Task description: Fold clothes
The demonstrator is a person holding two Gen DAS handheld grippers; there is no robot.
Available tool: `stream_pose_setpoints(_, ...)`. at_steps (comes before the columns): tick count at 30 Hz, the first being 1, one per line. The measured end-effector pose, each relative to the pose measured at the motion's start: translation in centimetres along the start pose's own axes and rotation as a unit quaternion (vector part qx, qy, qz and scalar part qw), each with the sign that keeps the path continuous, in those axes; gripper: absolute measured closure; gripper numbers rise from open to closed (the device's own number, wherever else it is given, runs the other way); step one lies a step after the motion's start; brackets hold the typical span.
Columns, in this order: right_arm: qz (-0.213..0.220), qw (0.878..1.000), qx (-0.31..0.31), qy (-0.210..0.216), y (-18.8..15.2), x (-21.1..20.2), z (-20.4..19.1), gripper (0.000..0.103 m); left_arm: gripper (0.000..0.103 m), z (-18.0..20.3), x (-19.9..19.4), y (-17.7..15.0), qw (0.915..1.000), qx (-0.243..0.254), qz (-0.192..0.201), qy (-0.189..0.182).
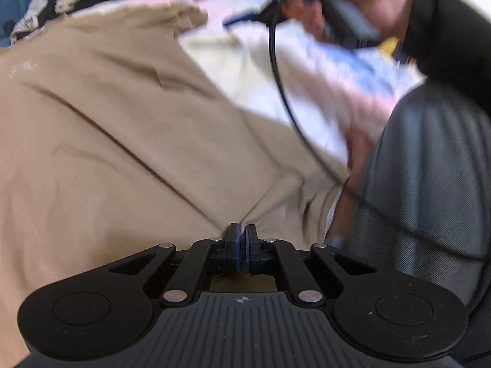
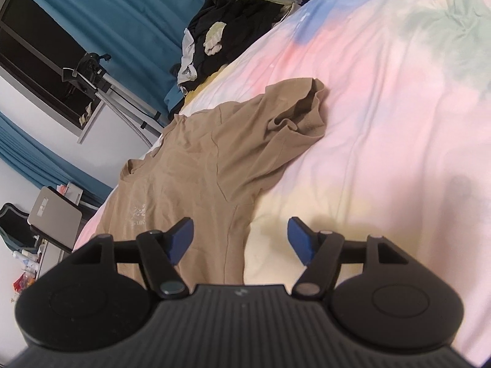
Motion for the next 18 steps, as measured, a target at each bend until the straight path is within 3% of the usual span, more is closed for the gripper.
stream_pose_setpoints(2,0.006,1.000,0.009,0.007,0.0,0.0,0.0,0.034,0.093,-0.2,-0.2,0.3,0.9999,-0.008,0.009,0.003)
stream_pose_setpoints(4,0.015,0.999,0.024,0.018,0.1,0.1,0.1,0.034,0.065,-1.1,-0.8,0.7,0.9988,-0.038,0.030,0.010)
stream_pose_setpoints(5,0.021,0.999,0.033,0.021,0.1,0.2,0.2,0.034,0.043,-1.6,-1.1,0.9,0.9975,-0.055,0.042,0.014)
stream_pose_setpoints(6,0.027,0.999,0.041,0.023,0.1,0.5,0.3,0.034,0.033,-2.1,-1.5,1.1,0.9959,-0.069,0.056,0.017)
stream_pose_setpoints(9,0.038,0.997,0.063,0.025,0.0,1.5,0.7,0.034,0.027,-3.2,-2.6,1.9,0.9893,-0.096,0.108,0.023)
stream_pose_setpoints(12,0.036,0.997,0.069,0.016,-0.1,3.4,1.3,0.034,0.019,-4.5,-2.9,2.4,0.9790,-0.123,0.153,0.055)
stream_pose_setpoints(18,0.054,0.995,0.080,-0.005,0.2,7.5,3.2,0.031,0.017,-8.0,-1.3,2.8,0.9566,-0.177,0.182,0.144)
Point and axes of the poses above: each gripper's, at about its wrist camera, not at the fingertips, and x roughly the way its jaws point, z to its right, y to its top, the point moved 1 cm from there along x, roughly the way its jaws point, and after that the axes turned 12 degrees about z, right-handed, at the moved point
